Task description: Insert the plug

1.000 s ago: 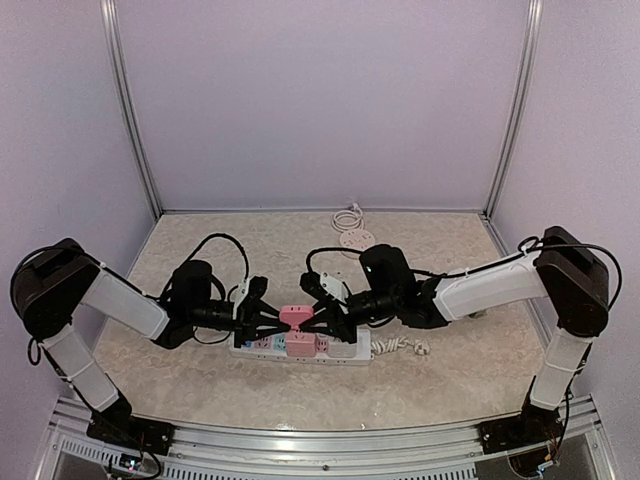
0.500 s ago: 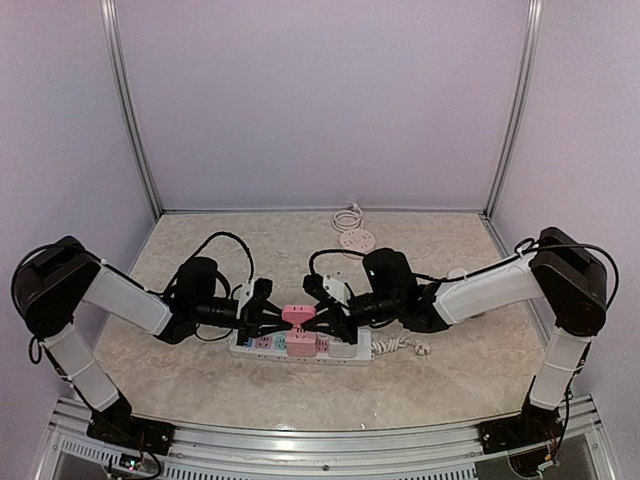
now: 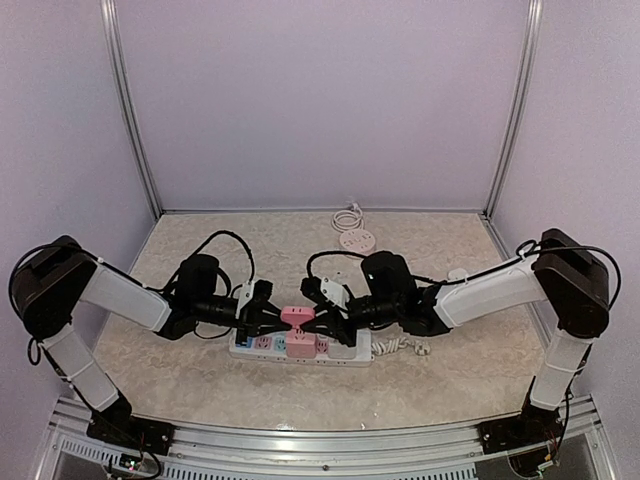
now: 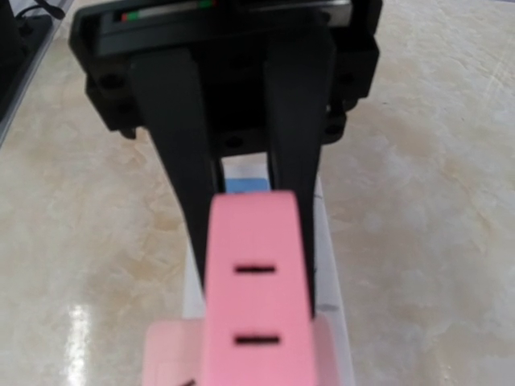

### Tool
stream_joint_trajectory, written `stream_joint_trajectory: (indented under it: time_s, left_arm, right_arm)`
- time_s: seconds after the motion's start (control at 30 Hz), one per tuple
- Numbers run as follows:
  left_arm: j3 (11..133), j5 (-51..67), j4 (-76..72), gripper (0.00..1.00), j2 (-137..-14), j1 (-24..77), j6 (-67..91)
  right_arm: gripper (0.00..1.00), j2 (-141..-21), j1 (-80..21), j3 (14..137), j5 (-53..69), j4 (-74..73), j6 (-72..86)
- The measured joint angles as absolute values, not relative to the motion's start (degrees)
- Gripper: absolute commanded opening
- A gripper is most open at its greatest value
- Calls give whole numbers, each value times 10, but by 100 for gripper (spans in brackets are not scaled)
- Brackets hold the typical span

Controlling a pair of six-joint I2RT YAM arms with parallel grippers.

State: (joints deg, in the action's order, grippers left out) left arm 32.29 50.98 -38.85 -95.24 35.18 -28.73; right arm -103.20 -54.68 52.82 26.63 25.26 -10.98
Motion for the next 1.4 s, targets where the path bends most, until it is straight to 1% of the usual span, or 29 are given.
stream_joint_trajectory:
  time_s: [0.03, 0.07, 0.1, 0.17, 0.43, 0.57, 0.63, 0.73, 0.83, 0.9, 1.13, 1.4]
  left_arm:
    - [322, 512, -385, 0, -951, 352, -288]
    - [322, 512, -384, 0, -950, 352, -288]
    - [321, 512, -383, 0, -948, 352, -288]
    - [319, 513, -387, 0, -946, 355, -301]
    - [310, 513, -395, 0, -940, 375, -333]
    - [308, 514, -396, 0, -939, 378, -336]
    - [306, 514, -396, 0, -937, 380, -336]
    - [300, 510, -395, 0, -935, 384, -335]
    - [300, 505, -395, 0, -934, 385, -333]
    - [298, 502, -395, 0, -933, 387, -333]
    - [298, 499, -386, 0, -933, 387, -299]
    - [303, 494, -372, 0, -934, 387, -309]
  right_arm:
    - [13, -1032, -548, 528, 265, 251, -110]
    - [20, -1032, -549, 529, 264, 250, -110]
    - [25, -1032, -550, 529, 264, 249, -110]
    - [32, -1032, -552, 531, 261, 243, -97]
    - [49, -1035, -566, 536, 259, 220, -68]
    - [52, -1022, -566, 536, 258, 197, -65]
    - [49, -1010, -566, 536, 255, 179, -67]
    - [36, -986, -566, 536, 252, 155, -76]
    - [32, -969, -566, 536, 253, 140, -83]
    - [26, -968, -569, 536, 254, 135, -84]
    - [0, -968, -569, 536, 249, 131, -115]
    - [0, -974, -569, 519, 248, 165, -122]
